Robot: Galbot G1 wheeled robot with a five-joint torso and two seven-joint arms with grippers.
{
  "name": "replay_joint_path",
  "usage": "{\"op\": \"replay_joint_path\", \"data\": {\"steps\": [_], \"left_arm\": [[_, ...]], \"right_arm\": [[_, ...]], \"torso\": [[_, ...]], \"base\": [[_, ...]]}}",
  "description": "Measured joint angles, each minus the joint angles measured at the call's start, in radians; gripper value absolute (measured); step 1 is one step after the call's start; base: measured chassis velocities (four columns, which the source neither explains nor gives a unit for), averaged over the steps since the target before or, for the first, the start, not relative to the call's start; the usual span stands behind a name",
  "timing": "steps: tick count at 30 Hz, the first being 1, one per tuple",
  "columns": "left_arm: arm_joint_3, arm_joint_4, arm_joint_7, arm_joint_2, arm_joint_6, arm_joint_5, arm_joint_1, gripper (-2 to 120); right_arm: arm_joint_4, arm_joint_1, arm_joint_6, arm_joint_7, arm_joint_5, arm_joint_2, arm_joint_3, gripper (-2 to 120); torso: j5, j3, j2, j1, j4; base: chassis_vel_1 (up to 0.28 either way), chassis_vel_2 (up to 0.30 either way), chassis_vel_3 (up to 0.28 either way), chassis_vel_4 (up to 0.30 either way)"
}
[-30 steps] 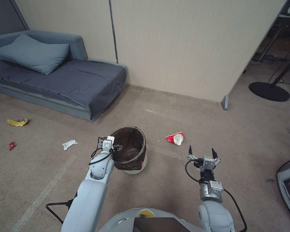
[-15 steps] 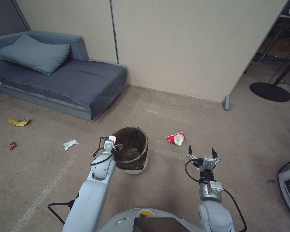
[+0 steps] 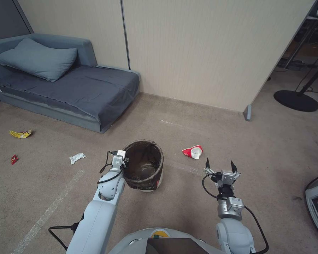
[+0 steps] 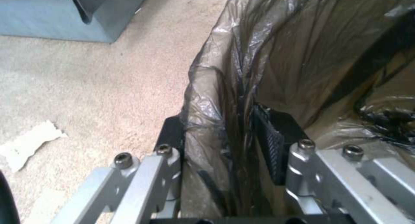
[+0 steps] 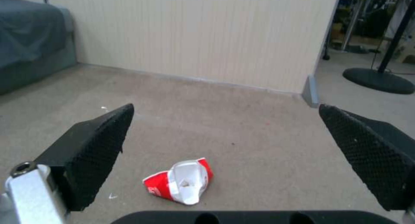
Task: Pick up the trash bin, then pick up the garbage from the floor and place it into the trash bin.
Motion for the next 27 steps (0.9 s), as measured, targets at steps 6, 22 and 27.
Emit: {"op": "replay_joint_path", "data": {"steps": [6,22,27], "left_arm": [[-0.005,-0.003,0.001,-0.001,0.001,-0.003,0.0,29],[-0.04,-0.101,0.03,0.029,-0.103,-0.026,0.061,8],[-0.067,-0.202,0.048,0.048,-0.15,-0.047,0.141,5]], "right_arm": [[0.005,0.004,-0.002,-0.002,0.001,0.0,0.002,100],[0.022,0.007,-0.01,-0.004,0.001,0.0,0.007,100],[0.033,0.015,-0.018,-0.005,0.012,0.0,0.018,100]], "torso": [[-0.0001,0.0,0.0,0.0,0.0],[0.0003,0.0,0.0,0.0,-0.0002],[0.0002,0.0,0.0,0.0,0.0004]], "base": [[0.0,0.0,0.0,0.0],[0.0,0.0,0.0,0.0],[0.0,0.0,0.0,0.0]]}}
